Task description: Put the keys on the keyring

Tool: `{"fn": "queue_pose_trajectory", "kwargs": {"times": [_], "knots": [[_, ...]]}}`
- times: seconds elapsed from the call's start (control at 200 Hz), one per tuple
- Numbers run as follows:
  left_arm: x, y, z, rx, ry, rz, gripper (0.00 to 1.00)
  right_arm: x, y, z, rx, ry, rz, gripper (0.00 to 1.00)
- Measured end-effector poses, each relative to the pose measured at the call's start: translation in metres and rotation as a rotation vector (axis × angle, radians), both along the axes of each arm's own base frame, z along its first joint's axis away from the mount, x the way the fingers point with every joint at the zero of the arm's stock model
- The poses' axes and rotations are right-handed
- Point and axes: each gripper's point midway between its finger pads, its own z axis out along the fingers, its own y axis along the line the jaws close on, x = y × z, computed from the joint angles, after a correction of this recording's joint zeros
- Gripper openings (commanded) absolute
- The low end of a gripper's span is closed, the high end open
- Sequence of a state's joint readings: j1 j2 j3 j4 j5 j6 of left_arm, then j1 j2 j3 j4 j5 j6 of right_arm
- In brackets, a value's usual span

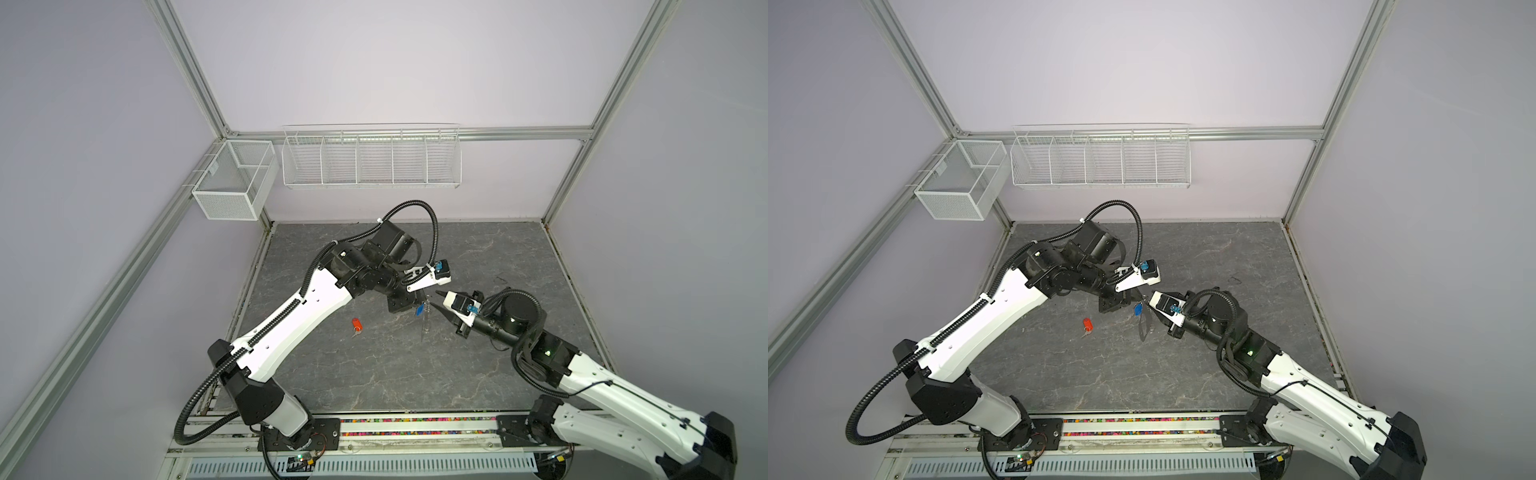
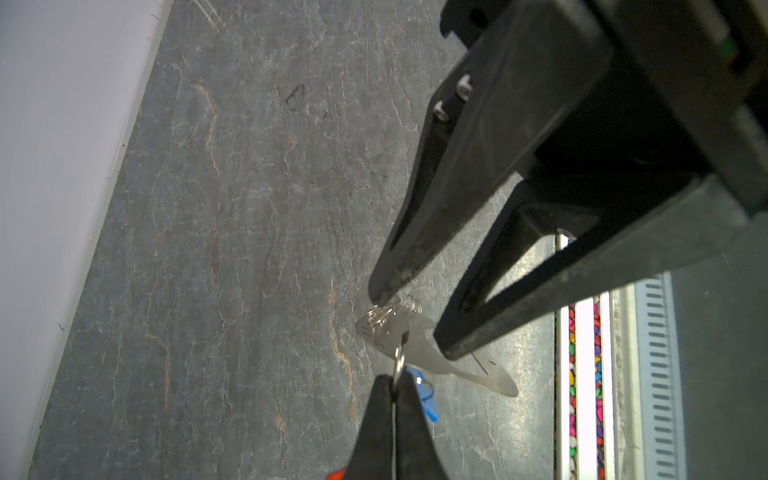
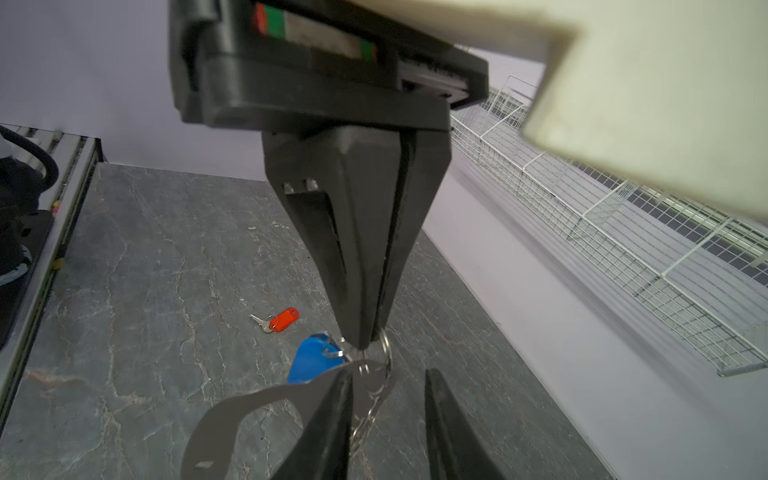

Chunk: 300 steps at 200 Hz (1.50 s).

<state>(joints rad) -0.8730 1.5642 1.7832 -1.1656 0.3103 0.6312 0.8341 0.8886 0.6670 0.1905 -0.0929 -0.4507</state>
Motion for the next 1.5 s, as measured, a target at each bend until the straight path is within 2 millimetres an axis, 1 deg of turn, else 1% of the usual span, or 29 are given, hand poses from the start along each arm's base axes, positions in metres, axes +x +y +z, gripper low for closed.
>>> {"fn": "queue_pose_trajectory", "kwargs": {"times": [0.235,0.4,0.75,0.845,0.955,1.065,1.189,1.454,1.499], "knots": [[-0.005,0.000,-0.005,0.045,0.023,0.012,0.00,0.003,0.000,-0.002,-0.020,-0.020,-0.035,0.28],[-0.002,-0.003,-0.005,0.060,0.021,0.019,0.00,0.005,0.004,-0.009,-0.041,-0.009,-0.040,0.27],[0.001,-0.008,-0.004,0.083,0.000,0.026,0.00,0.007,0.004,-0.012,-0.051,-0.008,-0.061,0.18],[0.001,-0.008,-0.004,0.094,-0.007,0.027,0.00,0.010,0.003,-0.013,-0.056,-0.007,-0.077,0.18],[0.002,-0.011,-0.006,0.108,-0.015,0.028,0.00,0.014,0.001,-0.013,-0.063,-0.008,-0.107,0.23],[0.003,-0.013,-0.008,0.118,-0.020,0.029,0.00,0.018,-0.003,-0.013,-0.066,-0.011,-0.138,0.23],[0.003,-0.016,-0.012,0.125,-0.016,0.022,0.00,0.019,-0.003,-0.012,-0.062,-0.014,-0.148,0.18],[0.004,-0.018,-0.009,0.117,-0.023,0.024,0.00,0.018,-0.001,-0.013,-0.064,-0.015,-0.140,0.09],[0.005,-0.018,-0.009,0.116,-0.028,0.027,0.11,0.018,-0.002,-0.012,-0.062,-0.014,-0.142,0.08]]}}
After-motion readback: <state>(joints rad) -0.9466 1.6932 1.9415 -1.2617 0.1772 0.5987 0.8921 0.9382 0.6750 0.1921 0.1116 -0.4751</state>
